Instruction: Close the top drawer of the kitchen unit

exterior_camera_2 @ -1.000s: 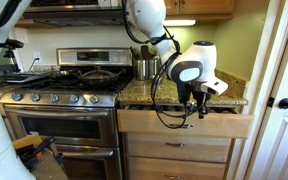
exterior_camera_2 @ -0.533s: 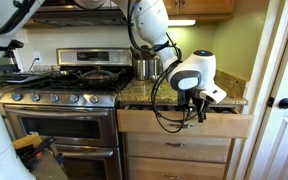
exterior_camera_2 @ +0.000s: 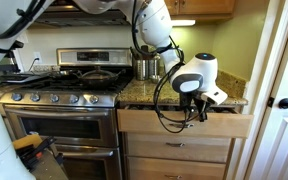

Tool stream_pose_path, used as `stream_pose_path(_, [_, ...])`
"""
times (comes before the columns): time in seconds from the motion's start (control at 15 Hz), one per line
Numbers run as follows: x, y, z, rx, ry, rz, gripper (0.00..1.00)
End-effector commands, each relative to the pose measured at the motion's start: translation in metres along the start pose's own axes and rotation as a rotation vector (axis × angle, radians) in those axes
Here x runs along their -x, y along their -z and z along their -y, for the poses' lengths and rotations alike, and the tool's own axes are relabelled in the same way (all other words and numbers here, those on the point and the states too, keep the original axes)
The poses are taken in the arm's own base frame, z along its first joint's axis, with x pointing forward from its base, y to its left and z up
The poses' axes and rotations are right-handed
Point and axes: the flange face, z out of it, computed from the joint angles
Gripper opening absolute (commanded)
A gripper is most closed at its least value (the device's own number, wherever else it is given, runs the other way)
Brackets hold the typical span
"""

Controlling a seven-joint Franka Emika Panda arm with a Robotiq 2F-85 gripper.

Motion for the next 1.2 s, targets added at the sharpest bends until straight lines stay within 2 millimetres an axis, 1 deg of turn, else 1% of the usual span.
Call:
stream_pose_path(0.0, [-0.005, -0.006, 0.014, -0.070, 0.004, -0.005, 0.02])
stream_pose_path(0.53, [-0.004, -0.020, 0.042, -0.136, 0.045, 0.008, 0.02])
stream_pose_path(0.67, [0.000, -0.013, 0.042, -0.089, 0.056, 0.014, 0.01])
stream_pose_path(0.73, [0.001, -0.003, 0.039, -0.064, 0.065, 0.025, 0.27])
stream_pose_path(0.8, [0.003, 0.005, 0.037, -0.056, 0.073, 0.033, 0.26])
stream_pose_path(0.87, [0.003, 0.017, 0.032, -0.044, 0.075, 0.035, 0.29])
stream_pose_path(1.0, [0.003, 0.034, 0.026, -0.034, 0.073, 0.041, 0.41])
stream_pose_path(1.13, [0.002, 0.051, 0.024, -0.030, 0.069, 0.045, 0.54])
